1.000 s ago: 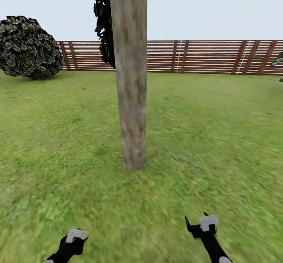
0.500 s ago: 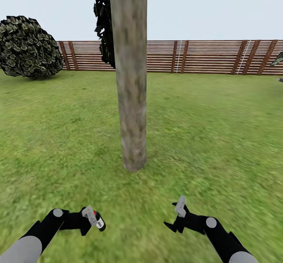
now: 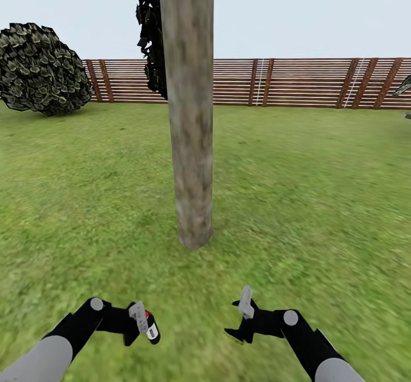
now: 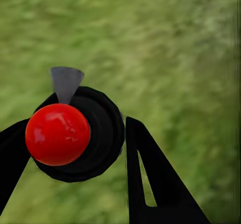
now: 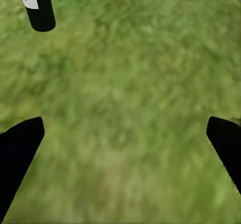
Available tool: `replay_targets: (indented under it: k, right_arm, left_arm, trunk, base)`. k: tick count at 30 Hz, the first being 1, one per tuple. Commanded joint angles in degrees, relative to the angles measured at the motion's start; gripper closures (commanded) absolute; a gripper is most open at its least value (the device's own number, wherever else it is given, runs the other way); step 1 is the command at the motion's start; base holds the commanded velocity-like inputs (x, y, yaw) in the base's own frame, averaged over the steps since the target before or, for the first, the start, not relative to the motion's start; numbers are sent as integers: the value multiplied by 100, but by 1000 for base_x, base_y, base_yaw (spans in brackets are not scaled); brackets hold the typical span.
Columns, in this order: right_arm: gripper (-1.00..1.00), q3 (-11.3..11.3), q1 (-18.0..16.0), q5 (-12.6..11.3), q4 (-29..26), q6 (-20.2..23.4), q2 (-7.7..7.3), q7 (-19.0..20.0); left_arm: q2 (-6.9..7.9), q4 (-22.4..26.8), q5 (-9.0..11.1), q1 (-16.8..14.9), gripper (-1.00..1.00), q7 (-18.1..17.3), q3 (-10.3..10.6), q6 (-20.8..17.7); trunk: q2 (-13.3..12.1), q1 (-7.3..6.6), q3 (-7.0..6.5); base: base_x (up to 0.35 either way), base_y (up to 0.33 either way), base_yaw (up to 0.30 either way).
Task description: In the garden, pick up the pesticide atomizer on the floor and spray pesticide onto both trees until each tree trunk is fully covered.
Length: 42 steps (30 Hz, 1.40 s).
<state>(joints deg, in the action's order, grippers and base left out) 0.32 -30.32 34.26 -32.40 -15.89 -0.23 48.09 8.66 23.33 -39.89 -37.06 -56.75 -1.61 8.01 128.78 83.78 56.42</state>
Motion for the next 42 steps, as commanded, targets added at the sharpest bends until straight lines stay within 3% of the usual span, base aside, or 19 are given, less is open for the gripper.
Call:
replay_targets:
  k: [1,7,9,10,11,19,27,42]
  right_arm:
    - [100,3,-5,43,-9,-24,9,14]
    - [100,8,-81,130,-6,-19,81,31]
    - [100,10,-91,310,-4,-19,190,33]
    - [100,7,-96,542,-7,-23,323,33]
    - [100,4,-96,593,-10,-23,411,33]
    - [100,8,-105,617,-12,-24,616,33]
    - [100,7,-111,617,-12,-26,659,33]
    - [100,11,-113,609,-10,-21,853,105]
  left_arm:
    - [-39,5,-58,2,100,-11,1,59]
    - [-219,5,-68,4,100,-11,32,66]
    - [-305,11,-71,0,100,-11,50,68]
    - [-369,13,-66,-8,100,-11,219,64]
    - [-395,13,-64,-10,100,-6,309,62]
    - [-574,13,-84,-11,100,-3,398,68]
    - [-690,13,-89,-11,100,33,574,52]
    - [-716,30,-95,-11,100,58,592,52]
  trunk:
    - [2,-1,5]
    - [2,-1,5]
    - [2,-1,5]
    - [2,-1,5]
    - [2,-1,5]
    - [2,-1,5]
    - [2,-1,5]
    - [2,-1,5]
  base:
    - [0,0,0]
    - [0,0,0]
    - [0,0,0]
    - [0,0,0]
    - [0,0,0]
    - [0,0,0]
    - [0,0,0]
    - [0,0,0]
